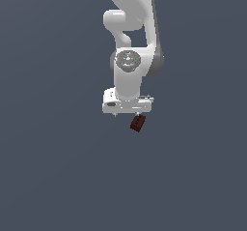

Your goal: Pick up the object and move it to a goal position.

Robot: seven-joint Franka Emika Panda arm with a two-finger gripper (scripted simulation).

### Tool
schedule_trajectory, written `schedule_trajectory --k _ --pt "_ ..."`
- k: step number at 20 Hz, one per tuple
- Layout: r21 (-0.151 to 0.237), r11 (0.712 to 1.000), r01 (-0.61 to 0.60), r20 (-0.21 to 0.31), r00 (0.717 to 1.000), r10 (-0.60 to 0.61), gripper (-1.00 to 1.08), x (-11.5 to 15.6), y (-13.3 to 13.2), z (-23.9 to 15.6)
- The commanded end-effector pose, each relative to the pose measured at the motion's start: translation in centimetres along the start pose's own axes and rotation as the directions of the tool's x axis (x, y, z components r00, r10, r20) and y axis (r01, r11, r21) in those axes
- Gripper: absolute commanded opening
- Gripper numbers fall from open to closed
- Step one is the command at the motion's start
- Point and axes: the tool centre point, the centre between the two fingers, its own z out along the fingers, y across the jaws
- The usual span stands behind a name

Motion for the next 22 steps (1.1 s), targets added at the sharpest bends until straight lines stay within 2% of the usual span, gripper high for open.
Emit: schedule_trajectory --k 1,10,22 --pt "0.0 1.0 0.0 0.0 1.0 0.0 1.0 0.0 0.0 0.0" --pt "0.006 0.999 -0.035 -0.027 0.999 0.035 1.0 1.2 0.6 -0.4" --pt "0.007 0.996 -0.089 -0.032 0.995 0.089 1.0 0.9 -0.3 0.4"
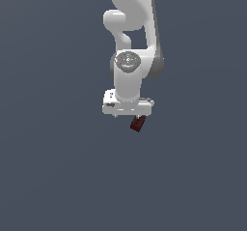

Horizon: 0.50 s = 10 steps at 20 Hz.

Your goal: Pick up the object and move it to a goal position.

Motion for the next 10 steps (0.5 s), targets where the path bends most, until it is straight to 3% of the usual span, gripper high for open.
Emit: schedule_trajectory --k 1,10 --pt "0.0 1.0 -0.025 -0.002 1.0 0.025 1.0 -0.2 -0.4 0.4" --pt "0.001 0.984 -0.176 -0.02 0.984 0.176 1.0 -1.1 -2.5 2.5"
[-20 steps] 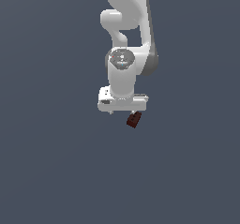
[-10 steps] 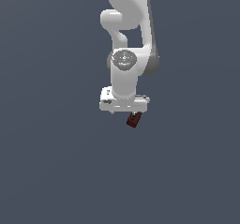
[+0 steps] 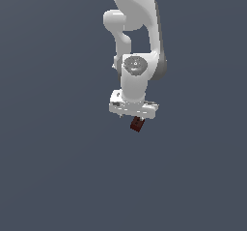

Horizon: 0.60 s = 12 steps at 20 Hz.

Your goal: Pick up the object and move it to a goal position.

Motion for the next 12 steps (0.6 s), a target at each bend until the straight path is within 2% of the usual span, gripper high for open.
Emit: schedule_trajectory --k 1,12 --pt "0.0 0.999 -0.052 -0.006 0.999 0.052 1.0 -0.5 -0.7 0.7" --pt "0.006 0.969 -0.249 -0.029 0.968 0.249 1.0 -2.5 -2.9 3.2"
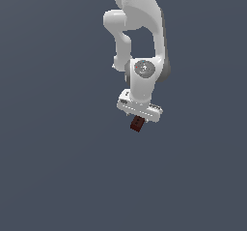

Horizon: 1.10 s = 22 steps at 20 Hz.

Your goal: Pick up the object and move it to a goal position.

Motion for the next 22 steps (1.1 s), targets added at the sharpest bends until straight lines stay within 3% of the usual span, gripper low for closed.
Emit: schedule_trajectory --k 1,15,22 --pt "0.001 0.999 -0.035 -0.005 0.999 0.035 1.0 -0.4 -0.2 0.4" --pt "0.003 0.996 -0.087 -0.011 0.996 0.087 1.0 -1.1 -0.6 1.3" --pt "0.003 0.996 -0.09 -0.011 0.996 0.09 1.0 -1.2 -0.6 4.2"
